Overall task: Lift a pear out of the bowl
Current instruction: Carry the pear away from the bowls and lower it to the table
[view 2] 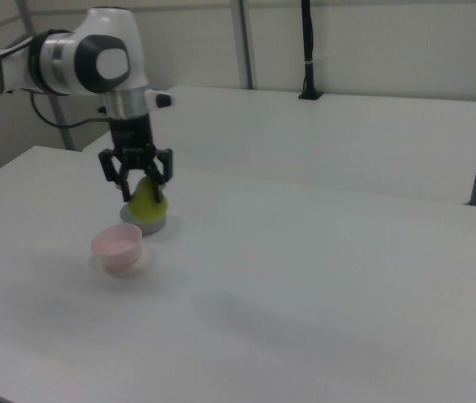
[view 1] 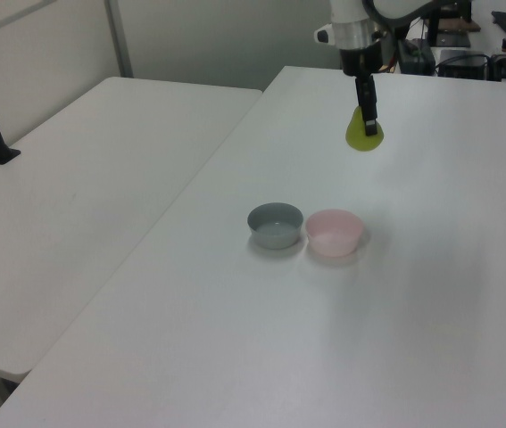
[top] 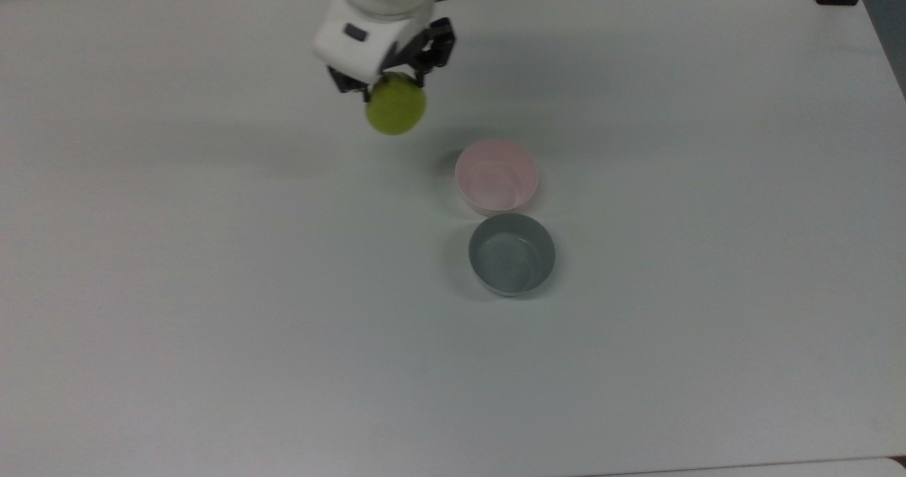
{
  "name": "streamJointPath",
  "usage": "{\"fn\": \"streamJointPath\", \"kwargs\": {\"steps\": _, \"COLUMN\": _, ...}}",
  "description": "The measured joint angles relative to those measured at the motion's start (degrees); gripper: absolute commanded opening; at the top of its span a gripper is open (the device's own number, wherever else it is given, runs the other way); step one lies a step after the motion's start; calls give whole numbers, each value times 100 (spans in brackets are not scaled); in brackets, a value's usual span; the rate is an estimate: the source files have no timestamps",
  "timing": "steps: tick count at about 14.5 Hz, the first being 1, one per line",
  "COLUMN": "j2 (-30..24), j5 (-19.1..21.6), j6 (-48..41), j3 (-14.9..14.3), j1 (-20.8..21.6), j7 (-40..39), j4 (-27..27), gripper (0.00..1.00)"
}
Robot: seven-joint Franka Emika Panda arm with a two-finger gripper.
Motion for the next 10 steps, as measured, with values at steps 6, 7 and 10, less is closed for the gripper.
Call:
{"fn": "streamJointPath", "kwargs": {"steps": 6, "j2": 82, "j5": -1, "j6": 186, "j3": -27, "j1": -695, "j7": -468, "j4": -34, "gripper": 31}}
{"fn": "streamJointPath", "kwargs": {"steps": 7, "j2": 163, "j5": -4, "j6": 294, "j3": -27, "j1": -697, "j7": -468, "j4": -54, "gripper": 31}}
{"fn": "streamJointPath", "kwargs": {"steps": 10, "j2": 510, "j5": -99, "j6": 585, "j3": -25, "j1": -691, "j7": -468, "j4": -78, "gripper": 31}}
